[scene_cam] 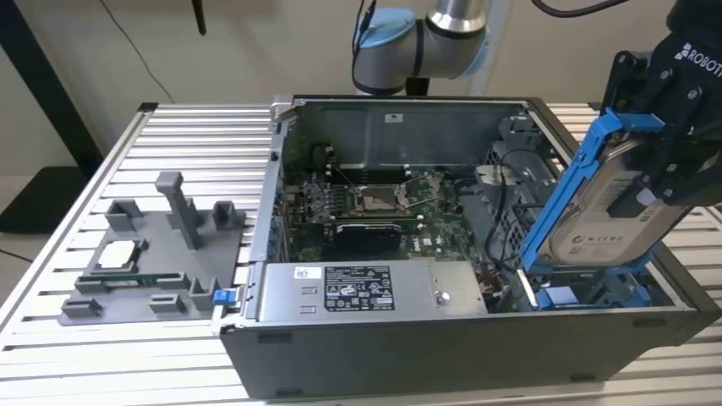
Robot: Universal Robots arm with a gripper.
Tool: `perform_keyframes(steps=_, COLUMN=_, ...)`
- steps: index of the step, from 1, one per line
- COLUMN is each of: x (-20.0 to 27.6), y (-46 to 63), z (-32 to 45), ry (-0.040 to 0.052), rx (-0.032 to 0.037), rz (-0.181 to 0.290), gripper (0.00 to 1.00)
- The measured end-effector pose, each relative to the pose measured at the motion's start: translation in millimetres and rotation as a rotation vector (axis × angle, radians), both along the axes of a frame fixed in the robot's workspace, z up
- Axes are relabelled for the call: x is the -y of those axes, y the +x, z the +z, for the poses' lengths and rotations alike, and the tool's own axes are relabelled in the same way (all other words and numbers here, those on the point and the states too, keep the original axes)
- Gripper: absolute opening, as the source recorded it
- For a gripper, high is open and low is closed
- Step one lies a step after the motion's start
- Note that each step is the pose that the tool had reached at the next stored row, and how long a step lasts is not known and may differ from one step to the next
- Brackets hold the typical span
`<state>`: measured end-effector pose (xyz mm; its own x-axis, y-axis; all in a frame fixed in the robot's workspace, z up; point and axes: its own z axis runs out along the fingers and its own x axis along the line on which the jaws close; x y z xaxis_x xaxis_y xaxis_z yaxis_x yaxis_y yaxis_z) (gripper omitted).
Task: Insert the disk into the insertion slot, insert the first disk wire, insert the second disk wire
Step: 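Insert the disk into the insertion slot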
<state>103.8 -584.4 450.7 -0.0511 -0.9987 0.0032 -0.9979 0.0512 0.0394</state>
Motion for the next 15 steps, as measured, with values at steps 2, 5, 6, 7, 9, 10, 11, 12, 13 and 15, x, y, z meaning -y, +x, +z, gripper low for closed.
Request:
perform_keyframes(steps=2, x=0.0, y=0.2, z=-2.5, ry=0.0003, rx=0.0000, rz=-0.002, gripper=0.00)
perform_keyframes(steps=5, x=0.0, y=0.8, z=-5.2, ry=0.0012, rx=0.0000, rz=-0.005, gripper=0.00)
perform_keyframes(steps=6, x=0.0, y=1.3, z=-5.8, ry=0.0022, rx=0.0000, rz=-0.005, gripper=0.00)
perform_keyframes(steps=7, x=0.0, y=2.1, z=-6.8, ry=0.0040, rx=0.0000, rz=-0.006, gripper=0.00)
perform_keyframes(steps=9, x=0.0, y=4.1, z=-8.6, ry=0.0068, rx=0.0000, rz=-0.007, gripper=0.00)
perform_keyframes(steps=10, x=0.0, y=5.6, z=-9.7, ry=0.0076, rx=0.0000, rz=-0.006, gripper=0.00)
perform_keyframes(steps=11, x=0.0, y=7.4, z=-10.8, ry=0.0082, rx=0.0000, rz=-0.007, gripper=0.00)
perform_keyframes(steps=12, x=0.0, y=9.1, z=-12.0, ry=0.0088, rx=0.0000, rz=-0.007, gripper=0.00)
perform_keyframes(steps=13, x=0.0, y=10.6, z=-13.1, ry=0.0093, rx=0.0000, rz=-0.007, gripper=0.00)
perform_keyframes(steps=15, x=-0.4, y=11.5, z=-15.5, ry=0.0113, rx=0.0000, rz=-0.007, gripper=0.00)
